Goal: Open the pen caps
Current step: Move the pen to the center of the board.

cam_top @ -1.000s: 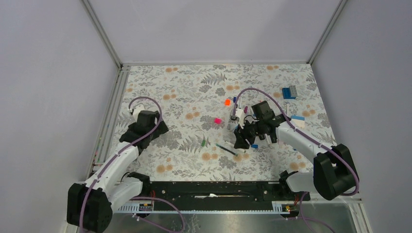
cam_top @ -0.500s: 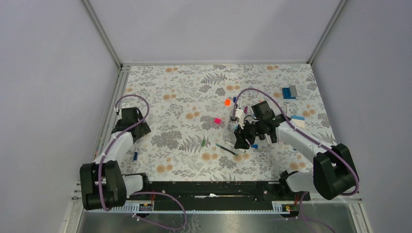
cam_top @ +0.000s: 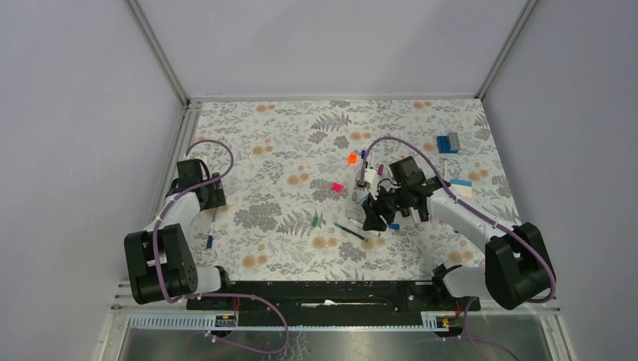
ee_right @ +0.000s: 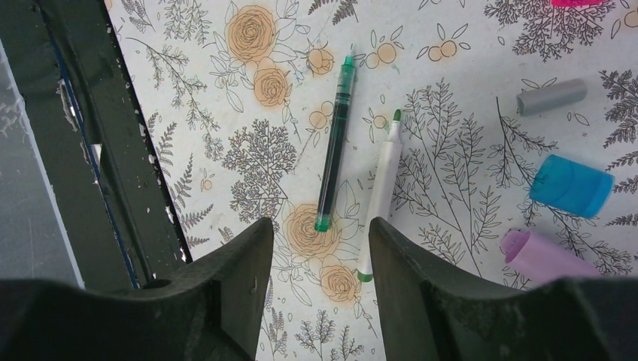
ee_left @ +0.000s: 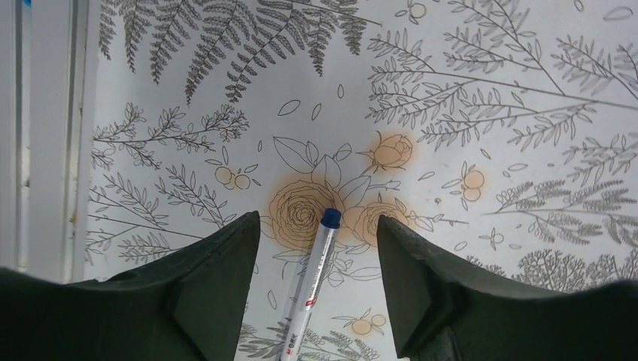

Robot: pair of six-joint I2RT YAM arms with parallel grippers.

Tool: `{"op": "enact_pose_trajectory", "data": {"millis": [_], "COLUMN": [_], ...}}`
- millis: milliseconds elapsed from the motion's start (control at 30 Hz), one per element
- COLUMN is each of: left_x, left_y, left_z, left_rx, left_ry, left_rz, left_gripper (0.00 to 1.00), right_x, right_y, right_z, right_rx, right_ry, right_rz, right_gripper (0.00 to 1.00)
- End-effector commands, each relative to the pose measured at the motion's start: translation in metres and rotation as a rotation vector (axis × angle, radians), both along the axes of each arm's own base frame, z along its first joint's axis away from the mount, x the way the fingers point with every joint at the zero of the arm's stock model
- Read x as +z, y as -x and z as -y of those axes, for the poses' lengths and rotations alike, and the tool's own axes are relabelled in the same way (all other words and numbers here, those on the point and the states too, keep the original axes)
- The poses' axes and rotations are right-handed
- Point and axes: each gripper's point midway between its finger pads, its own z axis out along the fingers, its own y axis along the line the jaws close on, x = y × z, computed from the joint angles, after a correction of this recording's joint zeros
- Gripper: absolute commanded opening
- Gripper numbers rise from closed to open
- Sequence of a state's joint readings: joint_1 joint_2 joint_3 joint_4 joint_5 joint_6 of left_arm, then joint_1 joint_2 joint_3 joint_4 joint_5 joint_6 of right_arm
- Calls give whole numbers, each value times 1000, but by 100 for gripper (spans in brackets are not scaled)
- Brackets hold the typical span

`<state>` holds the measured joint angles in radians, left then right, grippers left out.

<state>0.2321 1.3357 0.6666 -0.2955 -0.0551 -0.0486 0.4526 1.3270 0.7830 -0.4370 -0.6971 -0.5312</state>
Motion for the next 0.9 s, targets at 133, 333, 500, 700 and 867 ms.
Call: {"op": "enact_pose_trajectory", "data": {"millis": [133, 333, 500, 700, 867], "left_x": [17, 3, -7, -19, -23], "left_y": [-3, 1, 5, 7, 6], "left_z": [5, 6, 6, 7, 9], "left_rx": [-246, -278, -291, -303, -317], "left_ry": [-81, -68, -65, -43, -25], "left_rz": [44, -15, -62, -114, -131], "left_gripper": [56, 55, 54, 47, 35], "right_x": [13, 14, 16, 17, 17], "right_y": [-6, -6, -7, -7, -8], "right_z": [-4, -4, -3, -3, -2], "right_rx": [15, 17, 18, 18, 13], "right_ry": [-13, -15, -15, -13, -10], "right_rz": [42, 50, 61, 66, 75], "right_gripper": [57, 57, 57, 57, 57]}}
